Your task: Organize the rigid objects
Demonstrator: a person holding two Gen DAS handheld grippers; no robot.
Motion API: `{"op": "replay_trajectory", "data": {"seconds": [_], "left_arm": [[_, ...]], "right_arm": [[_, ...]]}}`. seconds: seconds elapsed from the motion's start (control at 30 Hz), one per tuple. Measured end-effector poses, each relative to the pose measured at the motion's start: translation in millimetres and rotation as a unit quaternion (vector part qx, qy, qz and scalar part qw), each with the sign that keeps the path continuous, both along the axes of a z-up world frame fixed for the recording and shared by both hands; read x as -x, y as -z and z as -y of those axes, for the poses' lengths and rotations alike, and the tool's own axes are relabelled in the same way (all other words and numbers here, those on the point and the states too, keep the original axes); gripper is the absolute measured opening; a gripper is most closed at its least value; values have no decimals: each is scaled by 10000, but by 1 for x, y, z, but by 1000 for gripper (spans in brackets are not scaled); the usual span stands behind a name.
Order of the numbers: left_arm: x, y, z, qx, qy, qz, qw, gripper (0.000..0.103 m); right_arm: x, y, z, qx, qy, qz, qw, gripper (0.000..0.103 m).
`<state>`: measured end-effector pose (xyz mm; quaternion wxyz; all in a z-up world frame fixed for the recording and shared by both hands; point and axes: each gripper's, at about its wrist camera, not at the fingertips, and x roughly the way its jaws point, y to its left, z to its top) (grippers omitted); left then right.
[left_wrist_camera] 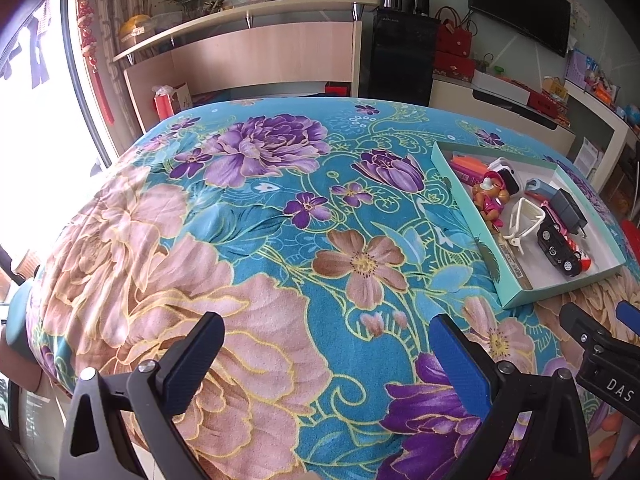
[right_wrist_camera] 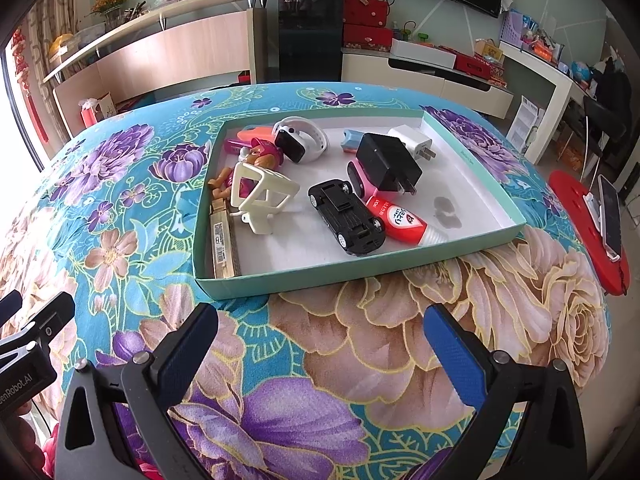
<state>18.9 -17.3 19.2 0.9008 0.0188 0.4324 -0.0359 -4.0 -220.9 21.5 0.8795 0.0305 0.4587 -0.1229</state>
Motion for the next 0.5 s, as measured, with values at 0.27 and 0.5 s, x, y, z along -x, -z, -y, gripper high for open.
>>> {"op": "replay_trajectory", "data": {"seconds": [0.27, 0.5], "left_arm": [[0, 1, 2, -93, 27, -3, 10000, 103], [2, 3, 9, -214, 134, 36, 9997, 103]], "right_arm": [[-1, 1, -1, 25, -17, -24, 10000, 102], [-2, 3, -2, 27, -27, -58, 10000, 102]]}}
